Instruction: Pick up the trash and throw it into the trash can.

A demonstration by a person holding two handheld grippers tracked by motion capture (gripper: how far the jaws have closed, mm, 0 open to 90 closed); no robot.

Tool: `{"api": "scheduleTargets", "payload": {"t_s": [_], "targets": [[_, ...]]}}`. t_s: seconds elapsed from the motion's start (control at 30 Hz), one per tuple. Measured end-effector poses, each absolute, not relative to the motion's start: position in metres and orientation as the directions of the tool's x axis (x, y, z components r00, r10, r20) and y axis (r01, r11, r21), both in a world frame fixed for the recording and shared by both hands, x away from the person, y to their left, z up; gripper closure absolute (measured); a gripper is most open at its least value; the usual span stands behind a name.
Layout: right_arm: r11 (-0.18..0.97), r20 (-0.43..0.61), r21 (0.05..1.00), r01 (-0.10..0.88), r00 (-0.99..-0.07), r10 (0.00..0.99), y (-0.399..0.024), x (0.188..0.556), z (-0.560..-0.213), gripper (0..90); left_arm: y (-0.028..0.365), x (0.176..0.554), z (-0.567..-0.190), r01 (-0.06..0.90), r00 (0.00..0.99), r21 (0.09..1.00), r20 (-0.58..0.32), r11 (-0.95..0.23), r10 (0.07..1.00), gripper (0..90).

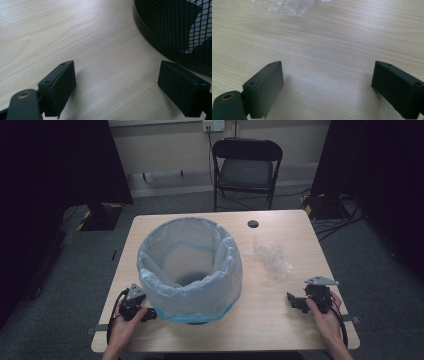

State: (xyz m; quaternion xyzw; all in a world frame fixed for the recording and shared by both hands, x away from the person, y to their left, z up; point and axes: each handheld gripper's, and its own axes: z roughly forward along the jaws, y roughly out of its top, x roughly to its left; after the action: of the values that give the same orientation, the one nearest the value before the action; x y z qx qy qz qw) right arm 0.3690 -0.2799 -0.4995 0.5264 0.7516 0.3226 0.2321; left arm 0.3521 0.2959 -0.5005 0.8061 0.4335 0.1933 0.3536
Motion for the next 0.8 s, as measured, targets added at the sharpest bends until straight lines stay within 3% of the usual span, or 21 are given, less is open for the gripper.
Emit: {"api": "scheduleTargets", "payload": {"t_s": [0.27, 0.43, 0.57, 0.8], "targets": [[0.250, -0.013, 0.730, 0.636, -0.353, 0.936, -0.281, 0.370, -0.499, 10.3, 0.296, 0.352, -0.500, 0.562, 0.553, 0.738, 0.001, -0.374, 0.833, 14.4], [0.246, -0.001, 0.730, 0.637, -0.359, 0.933, -0.281, 0.369, -0.495, 17.6, 0.296, 0.352, -0.500, 0.562, 0.553, 0.738, 0.001, -0.374, 0.833, 14.5], [0.220, 0.054, 0.745, 0.630, -0.385, 0.921, -0.282, 0.368, -0.486, 17.7, 0.296, 0.352, -0.501, 0.563, 0.552, 0.739, -0.002, -0.371, 0.834, 14.5], [0.263, 0.032, 0.757, 0.598, -0.437, 0.899, -0.271, 0.363, -0.472, 17.6, 0.296, 0.352, -0.501, 0.564, 0.553, 0.738, -0.006, -0.370, 0.833, 14.4]]}}
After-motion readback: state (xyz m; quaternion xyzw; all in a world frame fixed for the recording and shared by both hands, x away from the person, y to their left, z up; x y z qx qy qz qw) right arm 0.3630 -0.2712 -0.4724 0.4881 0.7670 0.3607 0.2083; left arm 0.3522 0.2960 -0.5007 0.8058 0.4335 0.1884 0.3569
